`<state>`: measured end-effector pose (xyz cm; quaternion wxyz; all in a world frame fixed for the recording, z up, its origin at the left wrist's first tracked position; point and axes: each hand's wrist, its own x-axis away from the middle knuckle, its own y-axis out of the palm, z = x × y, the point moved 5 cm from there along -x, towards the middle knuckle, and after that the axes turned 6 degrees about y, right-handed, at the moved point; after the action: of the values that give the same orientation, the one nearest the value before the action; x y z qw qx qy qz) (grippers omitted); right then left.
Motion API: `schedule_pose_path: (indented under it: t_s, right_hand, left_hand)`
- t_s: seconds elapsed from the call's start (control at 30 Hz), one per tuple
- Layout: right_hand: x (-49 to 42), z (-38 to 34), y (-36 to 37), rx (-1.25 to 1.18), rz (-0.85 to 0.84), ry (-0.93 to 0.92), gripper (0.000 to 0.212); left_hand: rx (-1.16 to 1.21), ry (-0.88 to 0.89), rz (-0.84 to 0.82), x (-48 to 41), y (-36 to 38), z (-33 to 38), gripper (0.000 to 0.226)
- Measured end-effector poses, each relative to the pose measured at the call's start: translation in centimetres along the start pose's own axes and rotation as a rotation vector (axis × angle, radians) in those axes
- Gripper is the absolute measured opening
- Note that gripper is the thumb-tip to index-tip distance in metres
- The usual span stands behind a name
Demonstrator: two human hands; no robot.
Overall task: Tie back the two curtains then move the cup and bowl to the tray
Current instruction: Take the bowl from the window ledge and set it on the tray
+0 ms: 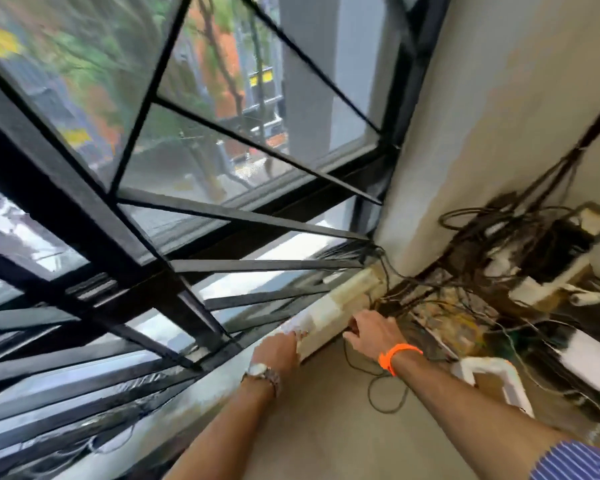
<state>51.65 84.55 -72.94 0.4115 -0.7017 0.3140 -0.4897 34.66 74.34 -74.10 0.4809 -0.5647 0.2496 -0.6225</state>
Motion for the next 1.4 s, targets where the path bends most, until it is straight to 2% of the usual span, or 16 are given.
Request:
schedule_pose_path:
  t_s: [0.13, 0.23, 0.37, 0.47, 0.57, 0.73, 0.83, 0.93, 1.1, 1.17, 1.23, 1.33, 1.4]
  right_hand:
    - [-5.3, -1.4, 5.7, 0.011, -0.107, -0.052, 0.036]
    - [-9.4, -1.1, 10.1, -0.067, -0.172, -0.039, 0.037]
    - [-13.9, -1.1, 15.2, -0.143, -0.23, -0.019, 0.061]
    - [-16.8, -1.9, 17.8, -0.222, -0.184, -0.017, 0.082]
    - [-19.1, -2.7, 19.8, -0.26, -0.149, -0.029, 0.094]
    - [-21.8, -3.8, 22.0, -0.158, -0.122, -0.155, 0.078]
    - [-22.4, -4.3, 22.5, -0.124, -0.081, -0.218, 0.087]
    - [-22.7, -4.7, 23.0, -0.097, -0.052, -0.275, 0.094]
    - [-22.4, -4.7, 22.5, 0.026, 0.037, -0.347, 0.081]
    - [-21.7, -3.9, 22.3, -0.01, 0.038, -0.361, 0.079]
    - [-21.1, -3.1, 22.1, -0.07, -0.003, -0.373, 0.085]
    - [-20.3, -2.2, 21.7, -0.164, -0.159, -0.319, 0.105]
    - [-19.6, -1.8, 21.0, -0.205, -0.274, -0.26, 0.112]
  left_hand:
    - [0.051, -0.115, -0.014, -2.9, 5.9, -3.9, 0.036]
    - [0.122, -0.168, -0.039, -5.5, 10.0, -5.6, 0.032]
    - [0.184, -0.207, 0.03, -9.2, 14.1, -6.9, 0.055]
    - [0.265, -0.24, 0.103, -11.7, 16.2, -7.9, 0.075]
    - [0.265, -0.215, 0.16, -13.8, 18.1, -8.8, 0.081]
    - [0.111, -0.256, 0.219, -17.2, 19.1, -9.9, 0.063]
    - [0.156, -0.232, 0.269, -18.7, 19.5, -9.4, 0.053]
    - [0.188, -0.179, 0.449, -19.1, 18.9, -8.7, 0.042]
    - [0.143, -0.054, 0.596, -19.2, 19.9, -9.0, 0.063]
    - [0.178, -0.057, 0.56, -18.7, 20.2, -8.8, 0.075]
    - [0.164, -0.059, 0.469, -18.3, 20.3, -8.2, 0.091]
    - [0.222, -0.085, 0.352, -17.1, 20.4, -7.0, 0.095]
    - [0.222, -0.115, 0.344, -16.2, 19.8, -6.3, 0.097]
